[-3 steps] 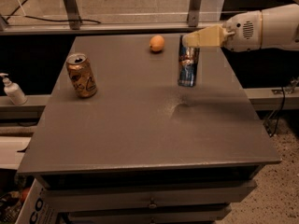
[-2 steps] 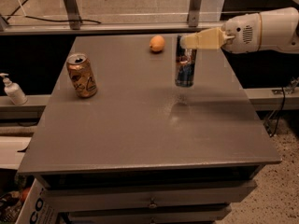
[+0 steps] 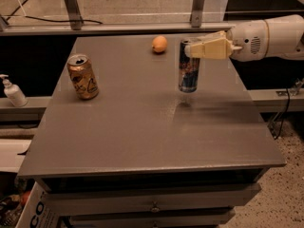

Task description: Place redbull can upright

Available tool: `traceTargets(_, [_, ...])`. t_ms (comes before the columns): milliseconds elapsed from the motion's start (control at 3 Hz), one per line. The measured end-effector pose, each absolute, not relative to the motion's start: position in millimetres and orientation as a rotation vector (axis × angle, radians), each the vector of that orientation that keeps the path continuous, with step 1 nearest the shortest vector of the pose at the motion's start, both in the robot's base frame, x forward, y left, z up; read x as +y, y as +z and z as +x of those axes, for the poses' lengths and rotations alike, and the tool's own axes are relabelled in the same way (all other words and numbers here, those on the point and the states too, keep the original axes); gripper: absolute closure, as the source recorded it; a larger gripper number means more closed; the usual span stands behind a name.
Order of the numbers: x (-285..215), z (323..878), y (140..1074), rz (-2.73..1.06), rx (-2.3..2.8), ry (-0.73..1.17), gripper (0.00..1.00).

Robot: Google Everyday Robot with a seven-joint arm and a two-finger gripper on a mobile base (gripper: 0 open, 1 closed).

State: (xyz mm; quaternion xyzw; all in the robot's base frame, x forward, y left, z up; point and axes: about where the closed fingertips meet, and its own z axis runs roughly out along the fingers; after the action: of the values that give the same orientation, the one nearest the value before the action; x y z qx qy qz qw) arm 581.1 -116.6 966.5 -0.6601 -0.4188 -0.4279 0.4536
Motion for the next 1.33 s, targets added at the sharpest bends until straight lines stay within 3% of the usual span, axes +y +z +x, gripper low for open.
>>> traceTargets(1333, [-124, 557, 923, -1.563, -1.239, -1.105, 1.00])
